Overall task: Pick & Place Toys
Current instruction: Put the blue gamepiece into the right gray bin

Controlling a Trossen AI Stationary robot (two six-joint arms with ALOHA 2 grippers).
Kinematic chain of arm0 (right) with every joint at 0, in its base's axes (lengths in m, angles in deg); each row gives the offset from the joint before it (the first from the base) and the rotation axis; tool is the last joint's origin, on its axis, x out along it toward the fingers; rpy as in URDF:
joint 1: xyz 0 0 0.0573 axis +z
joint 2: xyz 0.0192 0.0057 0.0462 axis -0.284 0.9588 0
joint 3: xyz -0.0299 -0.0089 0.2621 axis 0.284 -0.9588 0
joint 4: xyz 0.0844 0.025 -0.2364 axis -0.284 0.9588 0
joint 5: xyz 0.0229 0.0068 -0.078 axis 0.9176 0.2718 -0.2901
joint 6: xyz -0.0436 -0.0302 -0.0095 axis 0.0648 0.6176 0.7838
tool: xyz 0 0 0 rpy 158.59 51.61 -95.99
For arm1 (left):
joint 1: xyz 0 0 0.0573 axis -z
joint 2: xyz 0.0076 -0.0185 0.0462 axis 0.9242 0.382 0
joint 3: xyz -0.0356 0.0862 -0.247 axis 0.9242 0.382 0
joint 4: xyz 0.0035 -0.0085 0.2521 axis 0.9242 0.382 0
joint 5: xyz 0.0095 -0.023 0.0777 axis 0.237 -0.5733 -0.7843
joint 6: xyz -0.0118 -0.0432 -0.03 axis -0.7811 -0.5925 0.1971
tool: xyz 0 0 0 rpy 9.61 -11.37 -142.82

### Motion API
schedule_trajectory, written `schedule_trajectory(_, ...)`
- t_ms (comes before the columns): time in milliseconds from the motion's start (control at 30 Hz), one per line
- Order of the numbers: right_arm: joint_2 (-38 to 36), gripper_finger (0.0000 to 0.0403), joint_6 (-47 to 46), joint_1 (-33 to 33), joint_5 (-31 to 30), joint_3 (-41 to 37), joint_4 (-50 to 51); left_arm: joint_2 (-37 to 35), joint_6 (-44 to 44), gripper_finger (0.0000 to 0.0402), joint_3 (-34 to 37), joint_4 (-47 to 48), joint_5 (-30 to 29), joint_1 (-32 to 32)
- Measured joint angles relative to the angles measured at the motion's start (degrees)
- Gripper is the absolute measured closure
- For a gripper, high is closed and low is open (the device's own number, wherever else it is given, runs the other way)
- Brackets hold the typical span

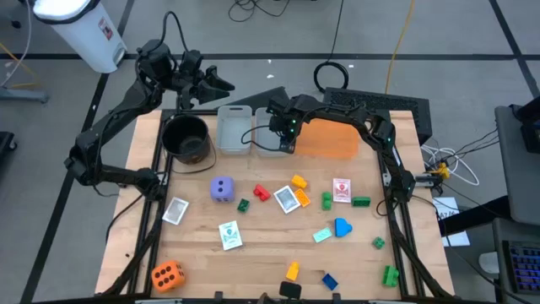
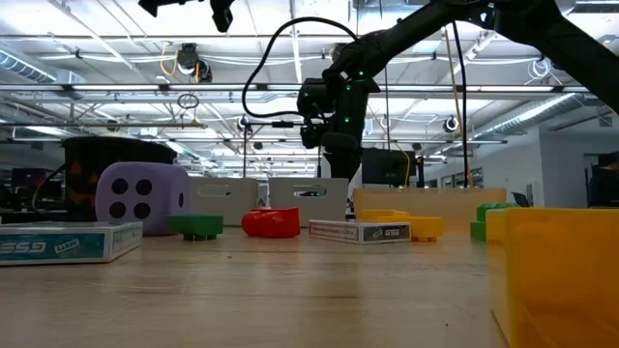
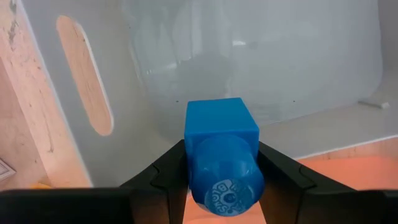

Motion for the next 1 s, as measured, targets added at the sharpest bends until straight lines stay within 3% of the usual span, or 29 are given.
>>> schedule_trajectory(567, 0.0, 0.0261, 0.19, 0.0, 0.26, -0.79, -3.64, 0.09, 0.07, 0.019, 0.0, 0.36, 0.0, 0.0)
schedule_trajectory(1000, 0.0, 0.0261, -1.28, 0.0, 0.24, -3.58, -5.58, 0.11, 5.05, 0.019, 0.0, 4.71, -2.01, 2.09)
